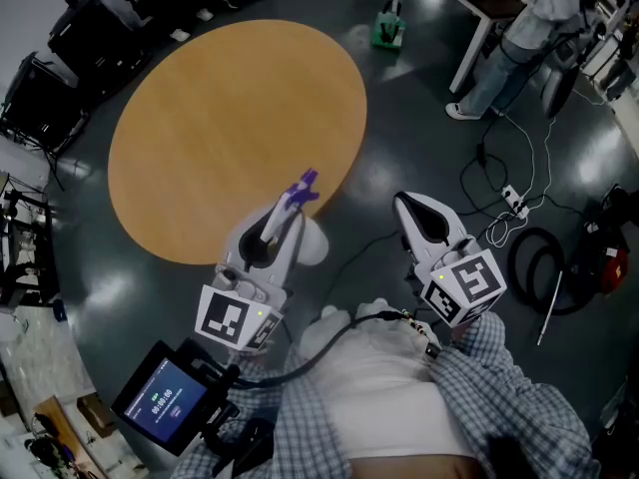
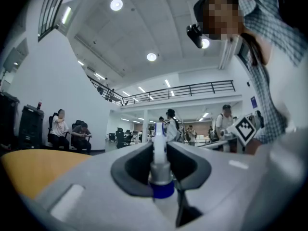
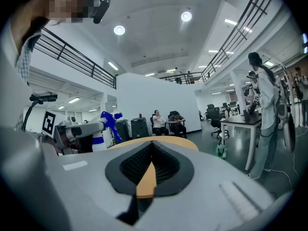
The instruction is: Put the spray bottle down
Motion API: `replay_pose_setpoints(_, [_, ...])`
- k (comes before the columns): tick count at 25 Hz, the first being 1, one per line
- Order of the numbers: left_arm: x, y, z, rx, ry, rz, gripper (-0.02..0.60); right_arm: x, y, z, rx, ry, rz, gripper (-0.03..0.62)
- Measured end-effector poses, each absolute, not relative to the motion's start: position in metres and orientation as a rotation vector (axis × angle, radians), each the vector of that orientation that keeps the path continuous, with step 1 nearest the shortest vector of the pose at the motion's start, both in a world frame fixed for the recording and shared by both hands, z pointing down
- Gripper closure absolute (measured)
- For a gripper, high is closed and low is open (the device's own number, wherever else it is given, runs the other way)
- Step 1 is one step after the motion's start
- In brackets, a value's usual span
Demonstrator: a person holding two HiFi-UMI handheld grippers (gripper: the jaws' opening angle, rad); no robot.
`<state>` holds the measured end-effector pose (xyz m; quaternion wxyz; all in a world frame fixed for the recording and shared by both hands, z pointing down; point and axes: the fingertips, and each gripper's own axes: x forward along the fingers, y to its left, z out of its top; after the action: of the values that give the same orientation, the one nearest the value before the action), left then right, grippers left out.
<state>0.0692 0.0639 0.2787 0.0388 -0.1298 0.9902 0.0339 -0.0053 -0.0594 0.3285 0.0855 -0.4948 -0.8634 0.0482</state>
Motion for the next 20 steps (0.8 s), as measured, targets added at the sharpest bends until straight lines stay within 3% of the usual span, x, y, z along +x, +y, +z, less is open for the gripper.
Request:
replay_pose_setpoints(13, [0.064,0.089,0.283,-0.491,3.017,0.117,0.495,-0.025,-0.054,0.33,-1.32,-2.668,0.14,0.591])
replay_pose_setpoints(20, [0.026,0.093,0.309,-0.53,3.043,0.091,0.495,-0.048,-0.067,0.353,-1.231,-2.698,0.123,0.591])
